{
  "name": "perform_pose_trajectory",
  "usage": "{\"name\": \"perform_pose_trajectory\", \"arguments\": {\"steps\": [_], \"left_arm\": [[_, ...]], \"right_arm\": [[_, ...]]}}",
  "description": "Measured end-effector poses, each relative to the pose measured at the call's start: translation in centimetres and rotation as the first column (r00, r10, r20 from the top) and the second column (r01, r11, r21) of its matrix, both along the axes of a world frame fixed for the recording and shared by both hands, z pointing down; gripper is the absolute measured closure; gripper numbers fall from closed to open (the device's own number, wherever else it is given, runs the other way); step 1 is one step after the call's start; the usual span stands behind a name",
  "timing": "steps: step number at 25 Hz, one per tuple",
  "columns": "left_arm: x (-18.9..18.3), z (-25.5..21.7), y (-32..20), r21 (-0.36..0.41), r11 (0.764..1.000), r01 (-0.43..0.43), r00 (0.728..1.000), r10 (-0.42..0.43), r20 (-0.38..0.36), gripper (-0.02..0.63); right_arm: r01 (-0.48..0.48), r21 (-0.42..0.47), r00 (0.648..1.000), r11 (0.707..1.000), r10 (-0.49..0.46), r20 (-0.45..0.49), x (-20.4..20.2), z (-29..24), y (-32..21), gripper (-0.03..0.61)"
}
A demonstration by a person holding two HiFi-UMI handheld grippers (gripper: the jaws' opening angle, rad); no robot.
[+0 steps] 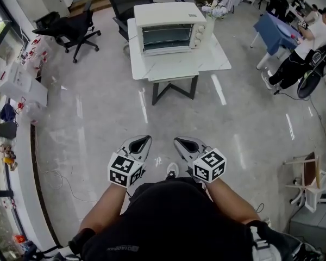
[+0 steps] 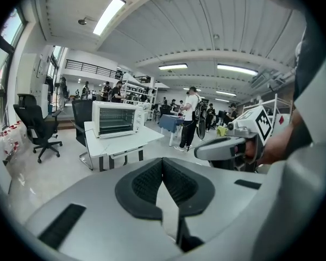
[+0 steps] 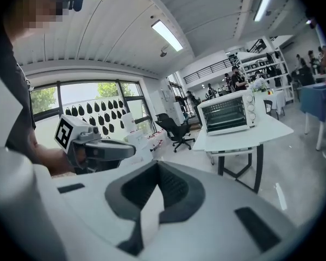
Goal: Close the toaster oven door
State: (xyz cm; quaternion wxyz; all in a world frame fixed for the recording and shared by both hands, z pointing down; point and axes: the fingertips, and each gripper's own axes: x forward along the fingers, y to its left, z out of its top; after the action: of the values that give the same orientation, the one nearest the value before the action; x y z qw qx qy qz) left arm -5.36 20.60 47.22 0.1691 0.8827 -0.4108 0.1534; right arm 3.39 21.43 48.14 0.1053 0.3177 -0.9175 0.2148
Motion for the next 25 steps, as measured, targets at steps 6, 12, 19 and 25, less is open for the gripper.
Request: {"name": "perform_pose_trajectory", "arguments": {"steps": [6, 12, 19, 25], "left_arm": [[2.4, 0.0, -3.9, -0.001, 1.000, 0.020, 1.000, -0.020, 0.002, 0.611], [3.7, -0.3, -6.9, 0.001, 0.998, 0.065, 0.998, -0.065, 0.013, 0.611], [5.1, 0.5, -7.0, -0.029, 0.996, 0.087, 0.996, -0.087, 0.018, 0.611], [4.7, 1.9, -7.0, -0.062, 0.993, 0.096, 0.995, -0.094, 0.028, 0.611]], "right_arm": [[0.012, -0.009, 1.000, 1.000, -0.012, -0.002, 2.7, 0.3, -4.2, 0.577], [0.042, -0.011, 0.999, 0.999, -0.042, 0.012, 4.5, 0.4, -7.0, 0.577], [0.056, -0.050, 0.998, 0.997, -0.055, 0.030, 5.8, 2.0, -7.8, 0.577], [0.071, -0.065, 0.997, 0.995, -0.070, 0.028, 5.7, 3.0, -7.7, 0.577]]}}
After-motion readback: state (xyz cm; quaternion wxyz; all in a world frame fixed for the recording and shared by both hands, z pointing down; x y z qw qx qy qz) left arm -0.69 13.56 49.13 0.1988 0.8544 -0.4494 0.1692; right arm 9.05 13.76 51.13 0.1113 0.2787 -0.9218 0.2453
